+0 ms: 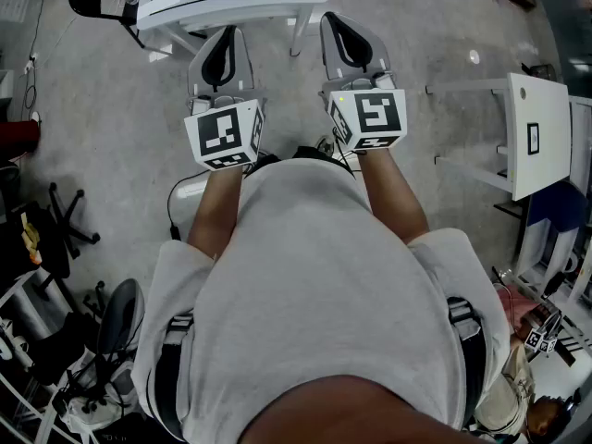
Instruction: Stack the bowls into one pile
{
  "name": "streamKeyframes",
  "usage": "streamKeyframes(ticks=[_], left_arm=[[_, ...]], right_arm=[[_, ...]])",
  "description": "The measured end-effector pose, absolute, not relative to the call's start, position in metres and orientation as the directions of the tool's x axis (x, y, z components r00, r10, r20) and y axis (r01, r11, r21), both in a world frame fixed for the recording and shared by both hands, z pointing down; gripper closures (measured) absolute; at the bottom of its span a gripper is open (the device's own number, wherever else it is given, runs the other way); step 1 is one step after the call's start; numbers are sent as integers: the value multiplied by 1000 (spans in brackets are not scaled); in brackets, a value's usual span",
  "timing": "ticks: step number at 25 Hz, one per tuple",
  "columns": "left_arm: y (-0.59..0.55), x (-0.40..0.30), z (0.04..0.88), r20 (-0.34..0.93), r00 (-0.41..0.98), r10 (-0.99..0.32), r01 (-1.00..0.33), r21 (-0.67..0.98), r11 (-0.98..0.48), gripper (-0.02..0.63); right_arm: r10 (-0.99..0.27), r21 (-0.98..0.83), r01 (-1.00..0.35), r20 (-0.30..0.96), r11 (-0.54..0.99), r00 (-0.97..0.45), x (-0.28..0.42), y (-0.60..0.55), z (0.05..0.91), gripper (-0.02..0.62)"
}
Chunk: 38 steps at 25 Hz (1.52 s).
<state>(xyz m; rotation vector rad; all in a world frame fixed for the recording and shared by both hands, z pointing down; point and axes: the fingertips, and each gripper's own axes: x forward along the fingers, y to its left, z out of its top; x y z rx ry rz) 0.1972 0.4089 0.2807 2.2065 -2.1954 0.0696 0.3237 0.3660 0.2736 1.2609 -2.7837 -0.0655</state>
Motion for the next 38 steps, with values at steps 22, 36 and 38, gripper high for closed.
streamKeyframes(ticks=[22, 36, 38], left_arm=[[401, 105, 363, 223, 26, -975, -998, 55, -14, 604], [239, 48, 372, 321, -60, -945, -998, -32, 52, 604], [215, 52, 372, 331, -55, -942, -998, -42, 44, 604]], right_arm=[[-729, 153, -717, 243, 680, -640, 249, 331, 359, 596], [-614, 75, -631, 343, 772, -710, 182, 151, 382, 595], [-589, 74, -607, 359, 791, -724, 175, 130, 384, 595]])
